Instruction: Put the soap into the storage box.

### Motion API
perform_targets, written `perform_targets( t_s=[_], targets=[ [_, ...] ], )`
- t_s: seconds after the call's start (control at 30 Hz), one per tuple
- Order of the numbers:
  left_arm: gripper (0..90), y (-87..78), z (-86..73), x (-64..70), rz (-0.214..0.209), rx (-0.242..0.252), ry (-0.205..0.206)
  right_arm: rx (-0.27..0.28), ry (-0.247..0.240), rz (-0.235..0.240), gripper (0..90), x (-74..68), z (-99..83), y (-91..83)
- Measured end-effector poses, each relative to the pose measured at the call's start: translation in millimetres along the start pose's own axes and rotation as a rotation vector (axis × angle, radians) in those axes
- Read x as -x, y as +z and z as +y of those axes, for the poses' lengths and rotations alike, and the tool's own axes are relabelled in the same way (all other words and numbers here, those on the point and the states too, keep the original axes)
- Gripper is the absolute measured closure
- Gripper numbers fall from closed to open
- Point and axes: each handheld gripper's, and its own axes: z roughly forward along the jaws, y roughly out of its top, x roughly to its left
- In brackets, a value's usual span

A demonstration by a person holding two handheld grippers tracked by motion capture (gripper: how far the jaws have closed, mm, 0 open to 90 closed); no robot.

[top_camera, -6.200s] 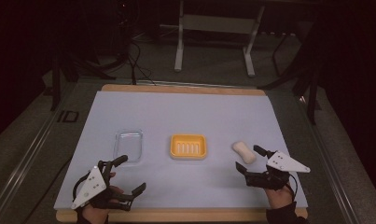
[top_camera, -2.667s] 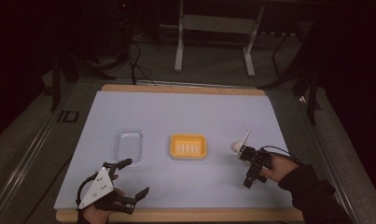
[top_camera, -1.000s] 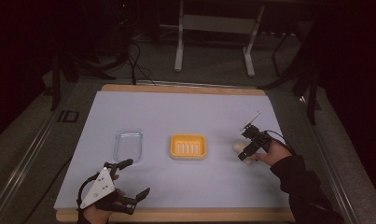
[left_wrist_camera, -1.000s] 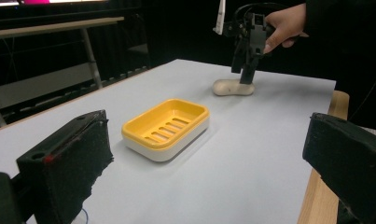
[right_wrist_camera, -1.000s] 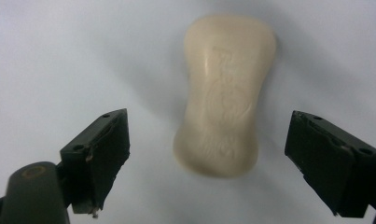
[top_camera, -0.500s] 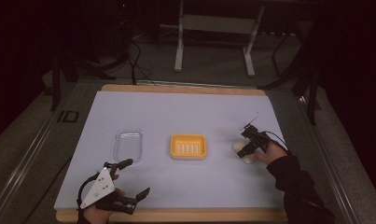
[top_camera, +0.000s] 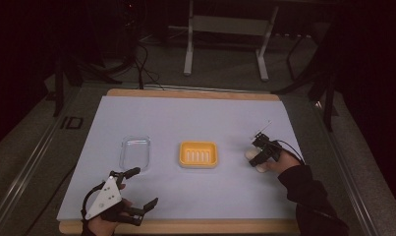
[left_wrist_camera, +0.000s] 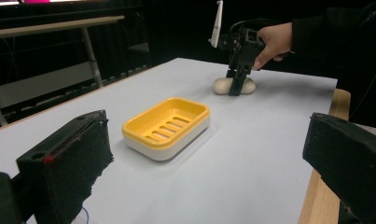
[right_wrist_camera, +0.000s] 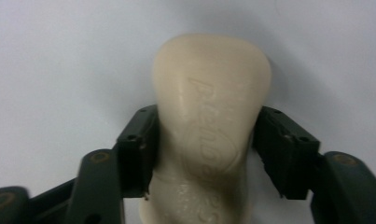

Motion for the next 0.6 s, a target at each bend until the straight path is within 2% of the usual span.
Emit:
perform_targets(
  t_s=[0.1,0.23,0.4,0.5,0.6],
  targets=[
    [1.2,-0.1,0.0,0.0,0.000,-0.004,0.004,-0.014,-0.010,-0.012,46.5,-3.6,2.0,-0.2],
    [1.1,0.6,-0.3,0.1,-0.003,-0.005,0.004,-0.027,0.005,0.000,49.1,-3.5,3.2,-0.3],
    [1.1,0.4,-0.3,-0.1,-0.002,-0.003,0.003,-0.049,-0.030,-0.011,50.0,-5.6,6.9,-0.4],
    [1.2,0.2,-0.3,-0.4,0.000,-0.003,0.002,-0.055,-0.053,0.003,50.0,-5.4,7.1,-1.4],
    [1.2,0.8,-0.4,-0.4,-0.002,-0.004,0.001,-0.054,-0.055,-0.001,50.1,-4.1,7.2,-3.0]
  ],
)
